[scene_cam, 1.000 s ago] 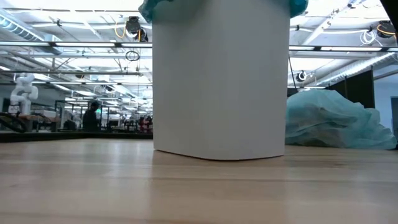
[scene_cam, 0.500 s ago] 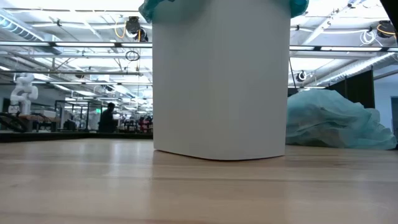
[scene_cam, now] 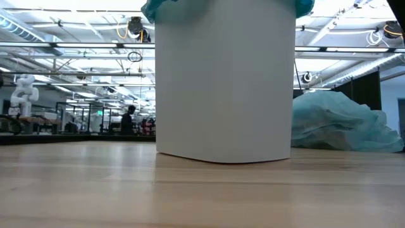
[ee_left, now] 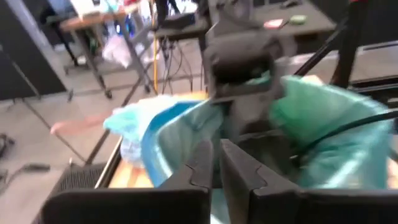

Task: Place trash/remove bag and relplace
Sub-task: Insert the blue trash bag into the trash bin

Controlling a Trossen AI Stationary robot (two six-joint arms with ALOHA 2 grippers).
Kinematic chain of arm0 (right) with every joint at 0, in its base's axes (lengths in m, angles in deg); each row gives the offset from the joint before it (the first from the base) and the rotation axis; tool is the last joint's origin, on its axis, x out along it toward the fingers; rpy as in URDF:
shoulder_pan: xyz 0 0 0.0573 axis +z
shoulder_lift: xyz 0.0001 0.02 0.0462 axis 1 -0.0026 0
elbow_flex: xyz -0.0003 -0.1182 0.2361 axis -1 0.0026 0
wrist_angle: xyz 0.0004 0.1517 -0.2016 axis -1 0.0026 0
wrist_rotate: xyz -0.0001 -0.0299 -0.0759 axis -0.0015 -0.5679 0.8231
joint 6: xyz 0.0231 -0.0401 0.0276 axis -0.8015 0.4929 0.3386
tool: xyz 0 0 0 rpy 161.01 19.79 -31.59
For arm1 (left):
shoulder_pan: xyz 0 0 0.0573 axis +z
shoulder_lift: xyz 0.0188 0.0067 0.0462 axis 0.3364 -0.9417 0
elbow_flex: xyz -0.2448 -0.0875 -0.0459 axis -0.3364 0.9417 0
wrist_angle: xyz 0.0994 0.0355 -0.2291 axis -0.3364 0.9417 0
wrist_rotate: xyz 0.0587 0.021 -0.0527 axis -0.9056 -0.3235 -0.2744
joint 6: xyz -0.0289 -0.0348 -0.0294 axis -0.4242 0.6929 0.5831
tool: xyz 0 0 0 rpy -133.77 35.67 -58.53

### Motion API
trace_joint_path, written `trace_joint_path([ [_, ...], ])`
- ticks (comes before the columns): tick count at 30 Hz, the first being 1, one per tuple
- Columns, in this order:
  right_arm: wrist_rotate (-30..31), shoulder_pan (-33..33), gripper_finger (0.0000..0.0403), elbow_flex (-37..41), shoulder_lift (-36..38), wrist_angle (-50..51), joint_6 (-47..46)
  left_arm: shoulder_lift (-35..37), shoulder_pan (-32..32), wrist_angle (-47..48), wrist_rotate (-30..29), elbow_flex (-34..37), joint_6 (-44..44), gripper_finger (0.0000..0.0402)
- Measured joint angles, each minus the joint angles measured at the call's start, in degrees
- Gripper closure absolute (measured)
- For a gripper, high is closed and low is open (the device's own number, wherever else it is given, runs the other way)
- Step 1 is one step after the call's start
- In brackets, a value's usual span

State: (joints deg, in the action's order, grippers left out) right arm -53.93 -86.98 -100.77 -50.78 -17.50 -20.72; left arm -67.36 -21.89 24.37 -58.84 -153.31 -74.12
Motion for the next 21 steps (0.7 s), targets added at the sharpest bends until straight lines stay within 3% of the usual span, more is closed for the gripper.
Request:
trace_joint_path([
  [9,-0.02,0.09,0.0403,0.00,-0.02,0.00,0.00,-8.89,13.29,-7.54,10.66,0.07,-1.72,0.0310],
  [15,-0.03,0.54,0.0403,0.00,-0.02,0.02,0.43,-14.65,19.25,-8.75,18.22,0.07,-0.20,0.0301],
  [21,-0.02,0.63,0.0403,0.01,-0.03,0.02,0.51,-18.11,21.27,-11.45,24.24,-1.60,1.22,0.0301],
])
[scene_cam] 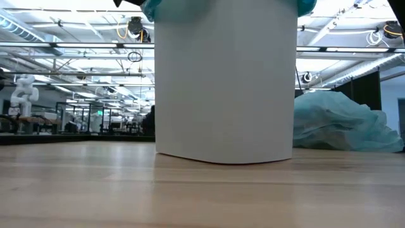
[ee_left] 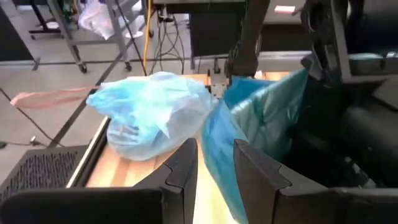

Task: Place trash/remove bag and relplace
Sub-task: Insert the blue trash bag into the trash bin

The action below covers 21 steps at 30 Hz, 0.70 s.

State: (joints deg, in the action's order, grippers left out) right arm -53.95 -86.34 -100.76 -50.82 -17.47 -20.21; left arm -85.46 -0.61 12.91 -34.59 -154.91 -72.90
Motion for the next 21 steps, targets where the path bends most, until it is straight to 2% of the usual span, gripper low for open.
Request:
trace_joint_path([
  [6,0.00,0.00,0.0403,0.01,-0.01,0.00,0.34,-1.39,0.10,0.43,5.94,-3.27,0.03,0.0301],
  [13,0.00,0.00,0.0403,0.01,-0.01,-0.02,0.39,-2.47,0.65,5.73,5.84,-6.47,2.04,0.0301],
  [21,0.02,0.36,0.0403,0.01,-0.01,-0.01,0.23,-6.22,1.32,6.03,4.81,-6.89,1.68,0.0301],
])
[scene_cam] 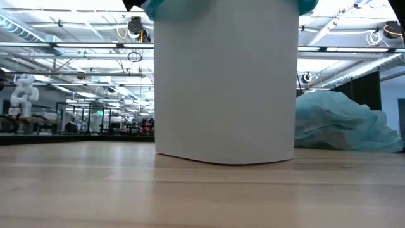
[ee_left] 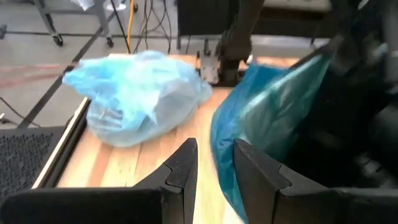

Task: Place trash/remove bag and relplace
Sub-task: Insert the blue trash bag into the trash bin

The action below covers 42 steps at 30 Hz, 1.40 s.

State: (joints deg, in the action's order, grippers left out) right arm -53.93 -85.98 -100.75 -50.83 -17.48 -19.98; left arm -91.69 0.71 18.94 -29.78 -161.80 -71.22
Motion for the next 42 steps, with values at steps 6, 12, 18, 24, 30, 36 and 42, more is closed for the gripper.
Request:
trace_joint_path([
  [6,0.04,0.75,0.0403,0.00,0.00,0.01,0.11,-1.32,-0.10,0.50,-2.09,0.03,-2.94,0.0318],
  [12,0.15,0.84,0.0403,0.00,0.00,0.01,-0.11,-2.98,-0.05,0.00,-1.74,-0.17,-2.34,0.0390],
  [18,0.17,0.86,0.0403,0.00,-0.02,0.01,-0.15,-3.63,-0.09,2.78,-1.68,-0.20,-3.49,0.0400],
  [24,0.09,1.16,0.0403,0.10,-0.32,-0.56,-0.07,-4.02,-0.36,6.15,-2.27,1.03,-5.40,0.0400],
  [30,0.21,1.56,0.0403,0.13,-0.25,-0.43,0.16,-4.07,-0.83,6.57,-2.56,3.29,-5.74,0.0401],
  [36,0.20,1.54,0.0403,0.13,-0.22,-0.06,0.20,-0.45,-0.68,6.07,-4.02,3.29,-6.82,0.0401],
  [42,0.28,1.56,0.0403,0.11,-0.20,-0.01,0.20,4.91,0.24,6.37,-5.90,3.20,-6.81,0.0401],
])
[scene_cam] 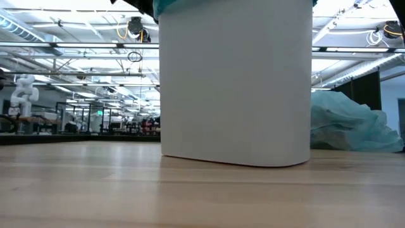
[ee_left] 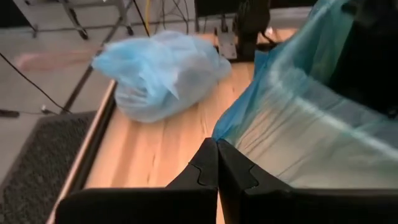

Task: Place trash/remove bag and relplace
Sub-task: Insert the blue trash bag into the trash bin

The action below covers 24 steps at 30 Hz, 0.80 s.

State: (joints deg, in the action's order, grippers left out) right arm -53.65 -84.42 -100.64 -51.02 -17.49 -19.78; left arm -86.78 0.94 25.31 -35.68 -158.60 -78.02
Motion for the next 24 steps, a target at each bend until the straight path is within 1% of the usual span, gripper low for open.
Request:
trace_joint_path([
  [7,0.13,0.27,0.0403,-0.09,0.11,1.30,0.24,4.46,0.44,2.51,-0.90,0.00,0.01,0.0401],
  [14,0.43,1.24,0.0403,-0.09,0.15,2.39,1.28,4.71,0.44,3.23,-1.01,-0.01,0.23,0.0401],
  [18,0.50,1.82,0.0403,-0.11,0.15,2.42,1.92,3.10,0.44,4.39,-0.98,-0.11,0.51,0.0401],
  [24,0.42,1.81,0.0403,-0.15,0.17,1.94,2.51,-2.21,0.01,6.39,-0.85,-0.11,0.59,0.0401],
])
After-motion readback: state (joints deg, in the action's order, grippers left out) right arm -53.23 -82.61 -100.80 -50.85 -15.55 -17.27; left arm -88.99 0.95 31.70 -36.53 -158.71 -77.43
